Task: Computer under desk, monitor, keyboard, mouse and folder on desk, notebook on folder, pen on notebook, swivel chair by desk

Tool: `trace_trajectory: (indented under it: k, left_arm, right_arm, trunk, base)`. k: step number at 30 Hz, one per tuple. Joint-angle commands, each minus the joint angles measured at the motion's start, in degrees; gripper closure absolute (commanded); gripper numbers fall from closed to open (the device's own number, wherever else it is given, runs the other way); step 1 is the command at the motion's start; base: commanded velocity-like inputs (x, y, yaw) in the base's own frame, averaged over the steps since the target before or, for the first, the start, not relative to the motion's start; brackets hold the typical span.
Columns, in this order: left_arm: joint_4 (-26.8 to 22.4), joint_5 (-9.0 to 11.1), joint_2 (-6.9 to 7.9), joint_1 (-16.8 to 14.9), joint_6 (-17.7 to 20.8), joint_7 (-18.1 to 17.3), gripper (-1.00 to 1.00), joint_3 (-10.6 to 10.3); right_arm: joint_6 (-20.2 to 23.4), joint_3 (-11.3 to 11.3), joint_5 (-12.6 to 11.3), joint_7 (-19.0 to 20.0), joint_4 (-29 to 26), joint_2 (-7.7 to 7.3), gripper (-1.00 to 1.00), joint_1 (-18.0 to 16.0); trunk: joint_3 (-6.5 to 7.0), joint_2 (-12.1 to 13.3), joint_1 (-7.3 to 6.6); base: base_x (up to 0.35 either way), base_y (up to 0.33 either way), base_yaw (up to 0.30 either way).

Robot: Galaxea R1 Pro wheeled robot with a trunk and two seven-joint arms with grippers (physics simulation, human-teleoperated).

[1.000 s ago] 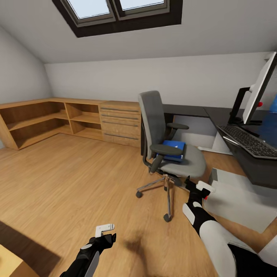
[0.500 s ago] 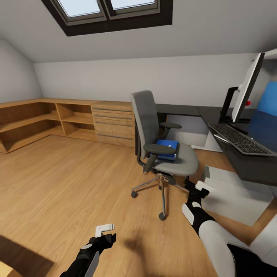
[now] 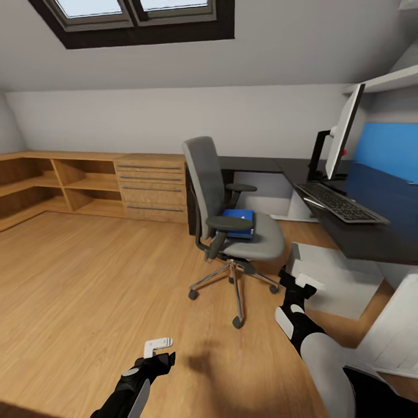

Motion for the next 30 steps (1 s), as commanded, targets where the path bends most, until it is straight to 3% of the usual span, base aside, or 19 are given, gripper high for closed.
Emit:
trace_trajectory:
  k: [1, 25, 30]
  left_arm:
    - [-0.11, 0.63, -0.02, 0.00, 0.30, 0.22, -1.00, 0.05]
    - [-0.11, 0.69, 0.01, 0.00, 0.30, 0.22, -1.00, 0.05]
    - [-0.11, 0.69, -0.02, 0.00, 0.30, 0.22, -1.00, 0.05]
  right_arm:
    - [-0.17, -0.07, 0.08, -0.16, 0.02, 0.01, -1.00, -0.06]
    - [-0.18, 0.09, 0.38, 0.35, 0.29, -0.14, -1.00, -0.06]
    - [0.30, 0.08, 0.58, 5.14, 0.33, -0.78, -1.00, -0.06]
  trunk:
    - [-0.06, -0.02, -0.01]
    - [-0.08, -0.02, -0.01]
    - [-0.08, -0.02, -0.01]
  base:
    - [0.000, 0.163, -0.206]
    - [0.000, 0.023, -0.029]
    - [0.000, 0.000, 0.000]
